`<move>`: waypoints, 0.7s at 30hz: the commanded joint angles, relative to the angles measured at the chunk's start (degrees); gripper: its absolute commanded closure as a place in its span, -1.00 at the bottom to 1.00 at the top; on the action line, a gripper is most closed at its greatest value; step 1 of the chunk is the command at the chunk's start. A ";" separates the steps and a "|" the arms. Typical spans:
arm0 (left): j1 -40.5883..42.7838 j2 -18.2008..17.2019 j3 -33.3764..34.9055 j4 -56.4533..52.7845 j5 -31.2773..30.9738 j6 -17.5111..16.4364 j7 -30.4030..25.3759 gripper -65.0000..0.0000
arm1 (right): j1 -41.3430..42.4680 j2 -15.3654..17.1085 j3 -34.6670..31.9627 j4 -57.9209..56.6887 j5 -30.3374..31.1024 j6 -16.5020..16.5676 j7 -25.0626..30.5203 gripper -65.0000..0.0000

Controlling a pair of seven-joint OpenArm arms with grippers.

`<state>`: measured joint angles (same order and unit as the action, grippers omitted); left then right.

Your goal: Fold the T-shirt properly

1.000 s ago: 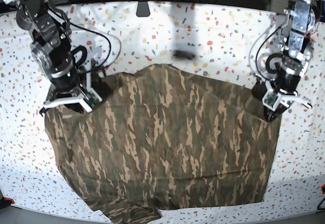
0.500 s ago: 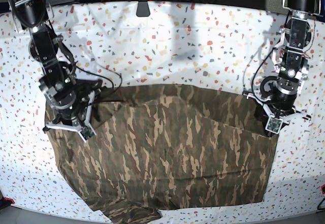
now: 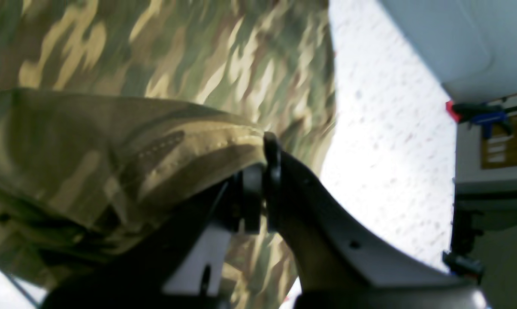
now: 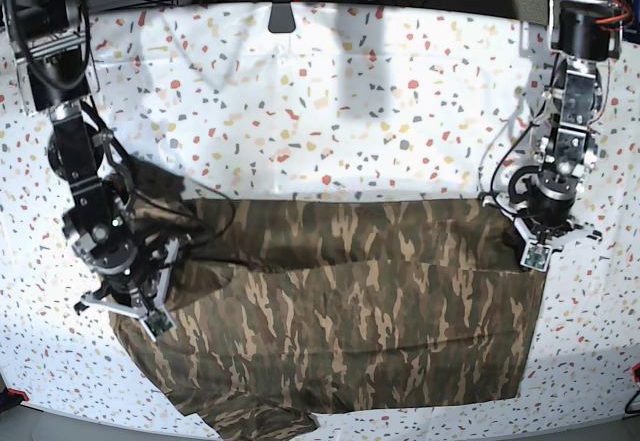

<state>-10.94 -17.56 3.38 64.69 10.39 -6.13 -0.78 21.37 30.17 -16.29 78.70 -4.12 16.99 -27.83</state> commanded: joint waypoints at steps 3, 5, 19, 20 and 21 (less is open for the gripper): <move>-2.69 -0.37 -0.33 0.11 -0.17 0.61 -1.44 1.00 | 3.72 0.76 0.50 -0.74 -0.11 2.84 1.33 1.00; -3.08 -0.37 -0.33 0.11 -0.17 0.61 -1.42 1.00 | 4.94 0.74 0.50 -1.42 -0.13 5.31 1.55 1.00; -3.02 -0.39 -0.33 0.11 -0.20 0.59 -1.16 1.00 | 13.20 -0.74 -13.75 -6.91 -5.42 12.59 4.94 1.00; -3.04 -0.39 -0.33 0.11 -0.20 0.59 -0.85 1.00 | 14.19 -1.14 -16.17 -8.44 -7.17 12.55 5.16 1.00; -3.04 -0.39 -0.33 0.11 -0.20 0.59 -0.74 1.00 | 15.08 -1.55 -18.38 -9.92 -8.50 12.35 5.42 1.00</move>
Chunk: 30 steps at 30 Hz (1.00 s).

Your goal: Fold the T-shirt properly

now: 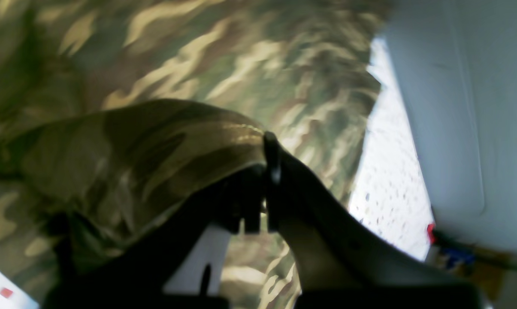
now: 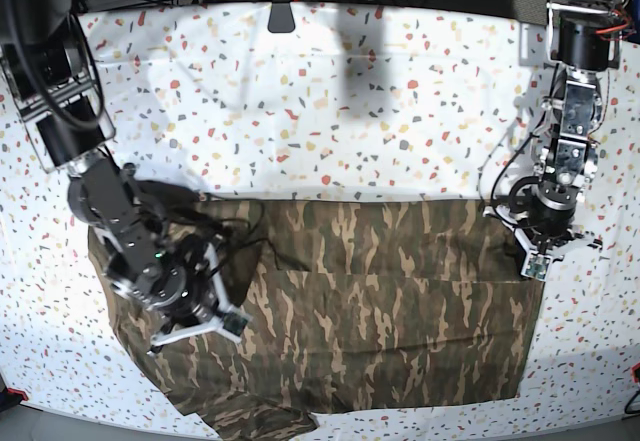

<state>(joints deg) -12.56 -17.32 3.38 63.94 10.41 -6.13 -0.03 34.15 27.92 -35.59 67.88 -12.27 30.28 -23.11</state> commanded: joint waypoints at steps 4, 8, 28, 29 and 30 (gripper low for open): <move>-1.42 -0.63 -0.33 0.85 -0.22 0.59 -1.51 1.00 | 5.27 -0.92 -4.07 -3.06 -5.18 -5.57 0.87 1.00; -1.42 -0.63 -0.33 0.85 -0.20 0.59 -1.49 1.00 | 8.24 -2.32 -4.94 -3.30 -6.16 -7.17 0.83 1.00; -1.75 -0.79 -0.33 0.85 2.62 4.92 -1.46 1.00 | 9.29 -4.57 -4.92 -14.78 -5.22 -16.39 -8.26 1.00; -1.73 -0.79 -0.33 0.85 2.60 5.33 -1.46 1.00 | 9.29 -4.61 -4.92 -14.75 -5.09 -16.39 -7.61 1.00; -1.70 -0.79 -0.33 0.85 2.60 5.31 -1.46 1.00 | 9.29 -4.63 -4.92 -14.75 -5.11 -16.37 -6.62 1.00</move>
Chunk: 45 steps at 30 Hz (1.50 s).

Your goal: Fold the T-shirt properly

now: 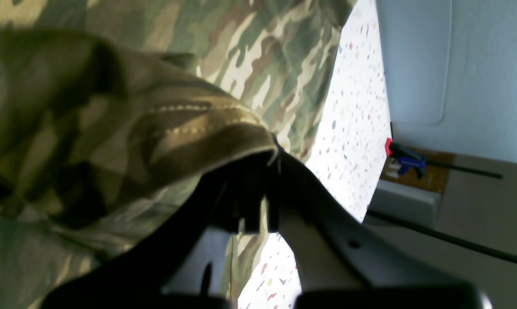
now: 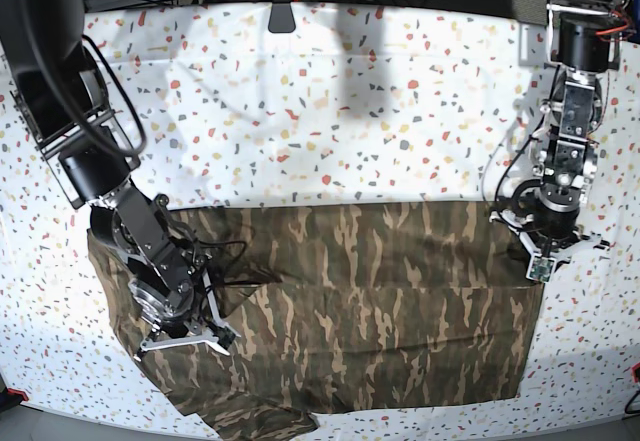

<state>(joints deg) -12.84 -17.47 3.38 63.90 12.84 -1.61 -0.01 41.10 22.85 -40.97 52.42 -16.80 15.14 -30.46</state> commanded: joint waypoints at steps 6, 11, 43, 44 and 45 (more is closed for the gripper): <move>-1.44 -0.63 -0.33 0.90 0.39 0.79 -1.46 1.00 | 2.34 -0.20 0.46 0.68 -0.61 -1.22 2.97 1.00; -1.44 -0.63 -0.33 0.90 2.27 0.79 -1.25 1.00 | 2.34 -0.31 0.46 0.68 -0.61 -1.22 2.99 1.00; -0.33 -0.63 -0.33 0.90 14.12 4.22 5.20 -0.05 | 3.26 -1.42 0.46 0.68 -7.28 -7.74 15.04 -0.22; -0.33 -0.63 -0.33 0.90 14.12 4.22 5.20 -0.05 | 3.23 -1.42 0.46 0.68 -7.26 -9.88 14.93 -0.22; -0.33 -0.63 -0.33 0.90 14.10 4.22 5.20 -0.05 | 3.21 -1.40 0.46 0.68 -7.23 -12.11 14.51 -0.22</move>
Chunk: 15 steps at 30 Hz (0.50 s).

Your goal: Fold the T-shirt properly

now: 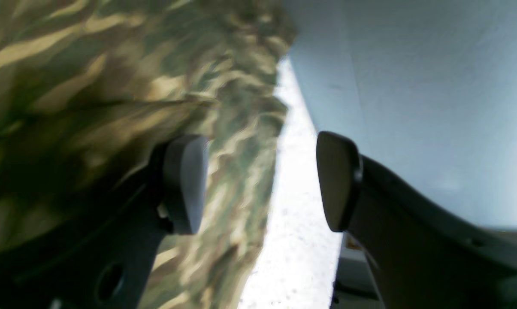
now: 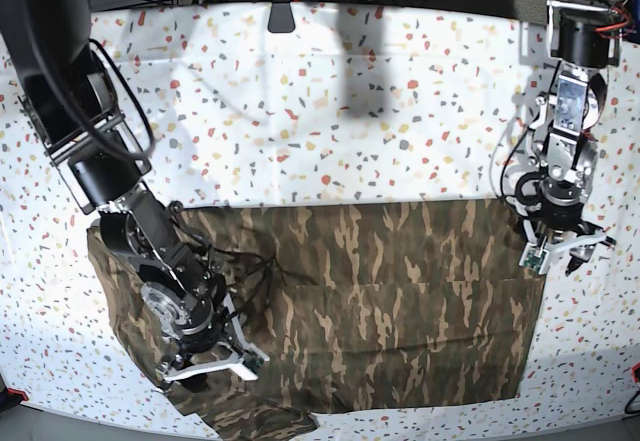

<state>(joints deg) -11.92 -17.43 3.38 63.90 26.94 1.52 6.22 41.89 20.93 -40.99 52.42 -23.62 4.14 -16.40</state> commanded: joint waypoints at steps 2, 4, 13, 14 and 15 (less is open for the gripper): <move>-1.25 -0.68 -0.33 0.90 -0.24 1.09 -1.05 -0.05 | 2.45 0.50 0.48 0.70 0.15 -3.96 0.33 -0.22; -1.25 -0.68 -0.33 0.90 -2.05 1.09 -1.05 -0.05 | 2.40 0.48 0.48 0.70 0.52 -4.00 -1.97 -0.22; -1.25 -0.68 -0.33 0.90 -4.07 1.09 -1.62 -0.05 | -1.51 6.60 0.48 13.38 14.86 1.07 -13.25 -0.21; -1.25 -0.68 -0.33 0.90 -4.07 1.09 -1.62 -0.05 | -2.54 7.80 0.48 16.24 16.52 4.15 -13.33 -0.21; -1.25 -0.68 -0.33 0.90 -4.07 1.09 -1.51 -0.05 | -3.56 8.98 0.48 18.95 18.03 7.39 -13.94 -0.21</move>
<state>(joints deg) -11.90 -17.43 3.38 63.88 22.61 1.56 6.04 36.42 29.69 -40.97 70.74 -5.30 12.64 -31.09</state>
